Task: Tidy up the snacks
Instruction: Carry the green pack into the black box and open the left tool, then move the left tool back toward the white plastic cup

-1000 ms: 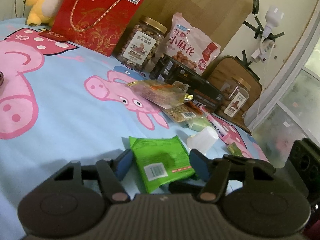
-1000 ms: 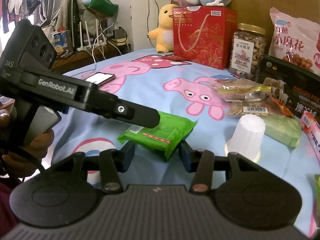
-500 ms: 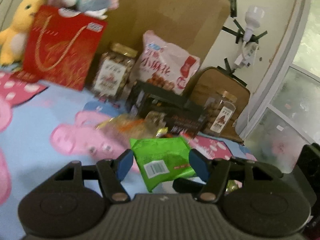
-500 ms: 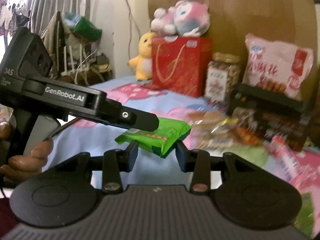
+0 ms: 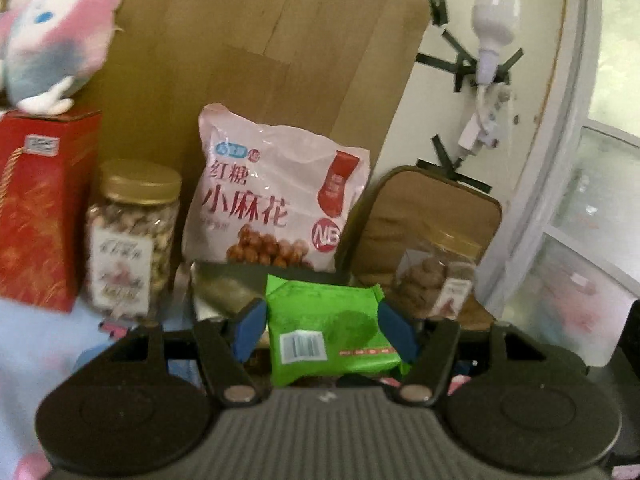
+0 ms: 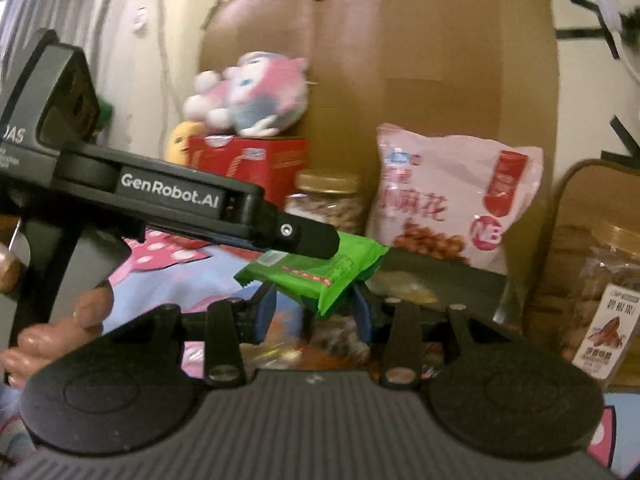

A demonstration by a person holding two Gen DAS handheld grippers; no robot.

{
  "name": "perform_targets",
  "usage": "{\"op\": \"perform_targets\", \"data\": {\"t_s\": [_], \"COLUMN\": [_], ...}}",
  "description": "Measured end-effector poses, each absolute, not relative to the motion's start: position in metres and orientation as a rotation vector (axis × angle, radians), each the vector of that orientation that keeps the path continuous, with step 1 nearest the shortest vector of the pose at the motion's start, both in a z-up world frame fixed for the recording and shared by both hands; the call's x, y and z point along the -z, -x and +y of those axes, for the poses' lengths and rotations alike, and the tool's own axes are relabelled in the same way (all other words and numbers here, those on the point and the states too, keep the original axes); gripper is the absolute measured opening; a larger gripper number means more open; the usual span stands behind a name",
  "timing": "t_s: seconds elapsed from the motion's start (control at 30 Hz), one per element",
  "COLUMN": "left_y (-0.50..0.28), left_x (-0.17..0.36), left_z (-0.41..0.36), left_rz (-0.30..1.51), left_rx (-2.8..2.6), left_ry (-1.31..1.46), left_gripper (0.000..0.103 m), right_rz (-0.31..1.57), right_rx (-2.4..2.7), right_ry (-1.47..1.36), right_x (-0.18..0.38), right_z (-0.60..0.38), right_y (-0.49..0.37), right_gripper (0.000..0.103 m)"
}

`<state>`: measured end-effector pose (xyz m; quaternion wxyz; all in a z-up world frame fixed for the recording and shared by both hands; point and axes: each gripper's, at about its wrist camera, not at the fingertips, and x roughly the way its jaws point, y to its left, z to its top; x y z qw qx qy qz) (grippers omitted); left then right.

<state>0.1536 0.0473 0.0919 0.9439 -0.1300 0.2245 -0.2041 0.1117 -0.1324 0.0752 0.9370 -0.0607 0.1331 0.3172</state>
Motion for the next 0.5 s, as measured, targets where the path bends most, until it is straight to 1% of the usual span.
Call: {"op": "perform_targets", "data": {"t_s": [0.23, 0.27, 0.33, 0.37, 0.4, 0.5], "left_y": [-0.219, -0.225, -0.235, -0.237, -0.236, -0.223], "left_x": [-0.073, -0.07, -0.065, -0.064, -0.064, -0.07], "left_z": [0.031, 0.027, 0.021, 0.019, 0.019, 0.024], "left_rz": [0.531, 0.542, 0.572, 0.581, 0.584, 0.563], "left_rx": [0.433, 0.427, 0.404, 0.396, 0.392, 0.394], "left_ry": [0.321, 0.317, 0.291, 0.281, 0.281, 0.288], "left_gripper": [0.062, 0.066, 0.067, 0.067, 0.068, 0.069], "right_rz": [0.338, 0.343, 0.352, 0.36, 0.367, 0.381], "right_rx": [-0.558, -0.539, -0.487, -0.445, -0.413, -0.395], "right_ry": [0.057, 0.064, 0.084, 0.096, 0.097, 0.039], "right_x": [-0.074, -0.072, -0.068, -0.066, -0.065, -0.066], "right_z": [-0.143, -0.143, -0.145, -0.145, -0.146, -0.157], "right_y": [-0.175, -0.181, -0.188, -0.192, -0.194, -0.192], "right_gripper": [0.044, 0.045, 0.045, 0.047, 0.052, 0.054]}}
